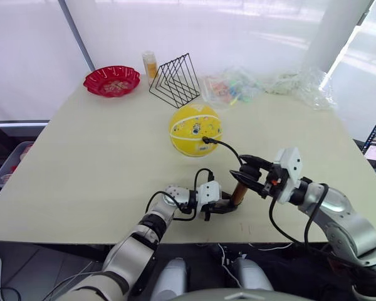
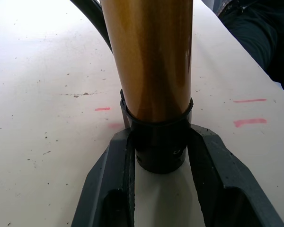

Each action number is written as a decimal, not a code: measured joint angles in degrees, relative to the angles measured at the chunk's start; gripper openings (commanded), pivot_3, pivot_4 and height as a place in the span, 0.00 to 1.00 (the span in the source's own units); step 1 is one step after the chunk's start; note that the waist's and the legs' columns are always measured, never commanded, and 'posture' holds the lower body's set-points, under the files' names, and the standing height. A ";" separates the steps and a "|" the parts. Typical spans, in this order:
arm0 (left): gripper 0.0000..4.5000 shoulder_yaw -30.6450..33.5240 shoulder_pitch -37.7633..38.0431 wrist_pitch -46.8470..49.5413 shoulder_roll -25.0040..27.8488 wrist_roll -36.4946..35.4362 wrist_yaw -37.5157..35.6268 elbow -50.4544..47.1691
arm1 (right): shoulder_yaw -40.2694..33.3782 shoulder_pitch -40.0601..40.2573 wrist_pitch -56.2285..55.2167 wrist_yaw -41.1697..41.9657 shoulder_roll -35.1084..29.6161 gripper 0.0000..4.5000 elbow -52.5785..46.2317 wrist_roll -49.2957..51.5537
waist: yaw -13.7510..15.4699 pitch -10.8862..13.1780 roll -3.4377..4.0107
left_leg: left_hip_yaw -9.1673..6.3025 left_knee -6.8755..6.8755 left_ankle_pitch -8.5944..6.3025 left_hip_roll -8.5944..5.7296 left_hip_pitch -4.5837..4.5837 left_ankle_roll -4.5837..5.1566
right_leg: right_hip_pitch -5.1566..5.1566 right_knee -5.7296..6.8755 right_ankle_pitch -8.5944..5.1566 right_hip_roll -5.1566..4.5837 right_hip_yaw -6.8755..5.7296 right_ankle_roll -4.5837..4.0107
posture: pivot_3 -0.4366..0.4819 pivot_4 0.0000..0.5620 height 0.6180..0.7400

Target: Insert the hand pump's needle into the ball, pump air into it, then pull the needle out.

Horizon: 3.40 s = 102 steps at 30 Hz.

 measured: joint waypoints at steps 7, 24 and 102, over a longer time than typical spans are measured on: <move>0.25 0.94 -0.15 -0.41 -0.75 -0.71 -0.13 -0.27 | -9.37 -9.61 9.12 -0.99 -2.88 0.45 -4.54 12.87 | 0.17 0.84 0.66 | 0.01 0.35 0.01 -0.07 -0.21 0.01 | -0.15 0.08 0.09 -0.03 -0.04 0.10 | 0.48 0.27 0.97; 0.25 0.64 -0.94 -0.83 -0.87 -0.70 -0.87 -0.27 | -20.05 -16.90 19.63 -7.24 -12.94 0.45 -9.26 30.64 | 0.38 1.36 0.67 | 0.08 0.43 0.11 -0.24 -0.40 0.18 | -0.29 0.08 0.23 0.01 -0.13 0.35 | 0.48 0.27 0.97; 0.25 0.64 -1.27 -0.99 -0.18 -0.42 -1.35 -0.35 | -12.39 -3.28 9.37 -3.00 -6.96 0.45 -8.67 15.36 | 0.01 1.20 0.76 | 0.11 0.40 0.01 0.04 -0.22 0.02 | -0.16 0.10 0.08 0.21 -0.16 0.08 | 0.48 0.27 0.97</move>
